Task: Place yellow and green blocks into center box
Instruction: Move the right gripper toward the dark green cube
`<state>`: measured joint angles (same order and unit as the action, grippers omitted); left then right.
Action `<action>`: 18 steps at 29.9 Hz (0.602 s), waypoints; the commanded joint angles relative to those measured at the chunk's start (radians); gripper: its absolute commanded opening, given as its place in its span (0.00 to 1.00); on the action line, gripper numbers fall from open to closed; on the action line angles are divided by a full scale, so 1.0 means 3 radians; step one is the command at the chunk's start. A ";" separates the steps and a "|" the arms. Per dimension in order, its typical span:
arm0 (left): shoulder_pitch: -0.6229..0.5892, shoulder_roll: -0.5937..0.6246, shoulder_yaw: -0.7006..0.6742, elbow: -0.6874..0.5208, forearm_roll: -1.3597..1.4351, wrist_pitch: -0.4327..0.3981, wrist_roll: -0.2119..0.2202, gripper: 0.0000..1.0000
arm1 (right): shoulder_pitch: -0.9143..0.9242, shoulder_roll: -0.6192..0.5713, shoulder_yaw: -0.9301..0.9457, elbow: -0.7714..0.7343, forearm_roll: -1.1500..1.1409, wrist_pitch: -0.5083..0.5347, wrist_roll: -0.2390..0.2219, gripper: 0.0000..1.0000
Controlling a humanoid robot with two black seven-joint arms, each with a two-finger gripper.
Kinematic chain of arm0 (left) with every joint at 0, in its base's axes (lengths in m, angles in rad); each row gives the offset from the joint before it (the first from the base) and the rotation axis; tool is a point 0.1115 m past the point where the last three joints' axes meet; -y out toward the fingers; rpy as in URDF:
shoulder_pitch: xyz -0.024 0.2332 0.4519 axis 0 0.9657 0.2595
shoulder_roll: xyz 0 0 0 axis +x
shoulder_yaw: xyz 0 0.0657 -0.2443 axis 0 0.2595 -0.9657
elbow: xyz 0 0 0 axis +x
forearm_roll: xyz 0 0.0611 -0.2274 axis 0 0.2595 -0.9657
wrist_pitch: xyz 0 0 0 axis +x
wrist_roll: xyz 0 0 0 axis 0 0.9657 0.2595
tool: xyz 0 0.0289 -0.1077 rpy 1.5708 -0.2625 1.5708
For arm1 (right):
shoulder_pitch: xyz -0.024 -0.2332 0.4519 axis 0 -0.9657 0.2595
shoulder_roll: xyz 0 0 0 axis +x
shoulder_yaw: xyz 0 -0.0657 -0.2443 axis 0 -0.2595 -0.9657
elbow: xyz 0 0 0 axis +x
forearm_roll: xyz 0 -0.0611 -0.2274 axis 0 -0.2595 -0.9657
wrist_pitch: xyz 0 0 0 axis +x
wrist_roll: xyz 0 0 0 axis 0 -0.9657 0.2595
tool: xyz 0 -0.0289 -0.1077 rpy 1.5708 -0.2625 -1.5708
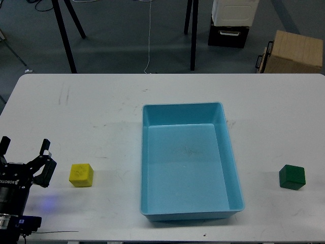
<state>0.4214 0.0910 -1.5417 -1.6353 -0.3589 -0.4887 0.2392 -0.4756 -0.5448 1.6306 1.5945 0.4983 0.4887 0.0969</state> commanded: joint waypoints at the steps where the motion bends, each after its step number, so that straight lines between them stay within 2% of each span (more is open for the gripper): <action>1: -0.0019 0.0008 0.0000 0.0006 0.0000 0.0000 0.0000 1.00 | 0.0122 -0.0504 0.0005 0.0003 -0.0152 0.0000 -0.0394 1.00; 3: -0.0034 0.0003 0.0000 0.0016 0.0000 0.0000 0.0000 1.00 | 0.0245 -0.0729 0.0005 -0.0002 -0.0387 0.0000 -0.0486 1.00; 10: -0.0101 -0.0002 0.0005 0.0036 0.0000 0.0000 0.0000 1.00 | 0.0669 -0.1511 -0.0250 0.0018 -0.1465 0.0000 -0.0568 1.00; 14: -0.0121 -0.0002 0.0010 0.0051 0.0000 0.0000 0.0000 1.00 | 0.1063 -0.1926 -0.0633 0.0033 -0.1931 -0.0064 -0.0742 1.00; 18: -0.0142 -0.0012 0.0087 0.0057 0.0000 0.0000 0.0000 1.00 | 0.1456 -0.2156 -0.1077 0.0059 -0.2585 -0.0100 -0.0895 1.00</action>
<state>0.3850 0.0894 -1.5346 -1.6201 -0.3590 -0.4887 0.2391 -0.1235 -1.1408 1.4040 1.6074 -0.1348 0.4675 -0.1390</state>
